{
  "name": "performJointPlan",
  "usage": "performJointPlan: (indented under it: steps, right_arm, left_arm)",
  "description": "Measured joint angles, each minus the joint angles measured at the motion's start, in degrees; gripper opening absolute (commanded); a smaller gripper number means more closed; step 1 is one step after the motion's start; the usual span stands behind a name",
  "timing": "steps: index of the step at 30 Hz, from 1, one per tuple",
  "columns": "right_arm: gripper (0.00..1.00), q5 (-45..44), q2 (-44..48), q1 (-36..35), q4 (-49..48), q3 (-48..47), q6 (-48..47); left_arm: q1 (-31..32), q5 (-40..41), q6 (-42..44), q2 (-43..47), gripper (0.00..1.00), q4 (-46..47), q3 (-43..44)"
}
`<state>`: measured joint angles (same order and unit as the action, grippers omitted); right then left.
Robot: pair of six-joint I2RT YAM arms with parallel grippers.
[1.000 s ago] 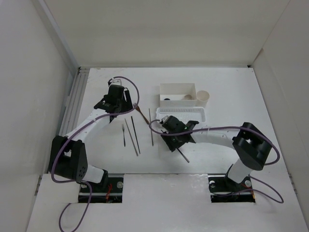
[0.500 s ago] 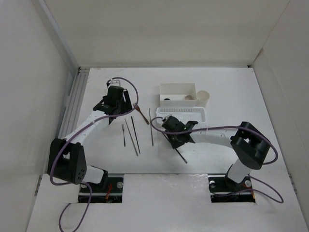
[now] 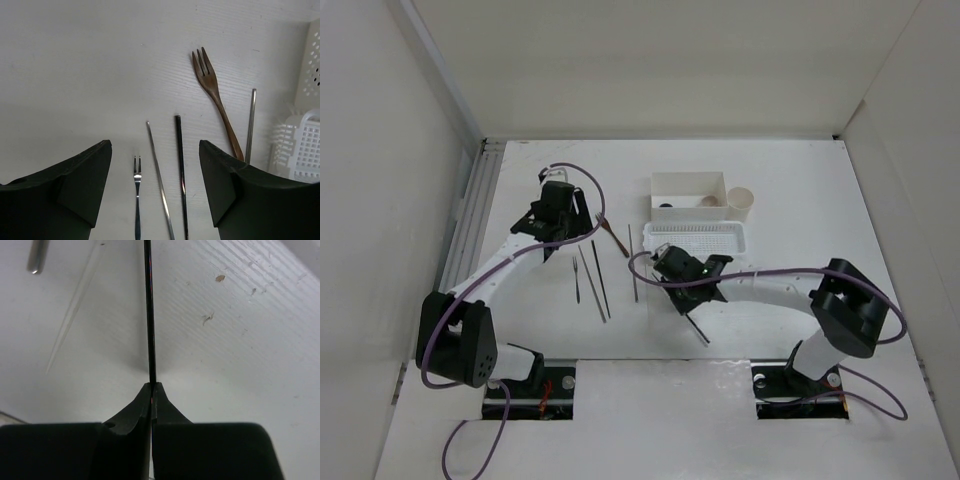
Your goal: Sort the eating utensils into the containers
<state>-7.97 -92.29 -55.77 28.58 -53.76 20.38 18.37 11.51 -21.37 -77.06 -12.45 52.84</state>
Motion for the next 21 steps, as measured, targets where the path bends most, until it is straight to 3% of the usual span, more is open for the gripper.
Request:
performJointPlan:
  steps: [5,10,21]
  right_arm:
    - [0.0,-0.63,3.1,-1.01,7.45,-8.02,-7.76]
    - [0.0,-4.76,4.35,-0.48,6.86,-18.67,-24.33]
    - [0.0,-10.14,4.46,15.98,0.37,-15.21,-60.72]
  left_arm:
    - [0.0,0.55,-0.02,0.02,0.68,0.52,-0.87]
    - [0.0,0.52,0.04,0.22,0.68,0.68,-1.07]
    - [0.0,-0.15,0.42,1.14,0.68,1.33,-1.73]
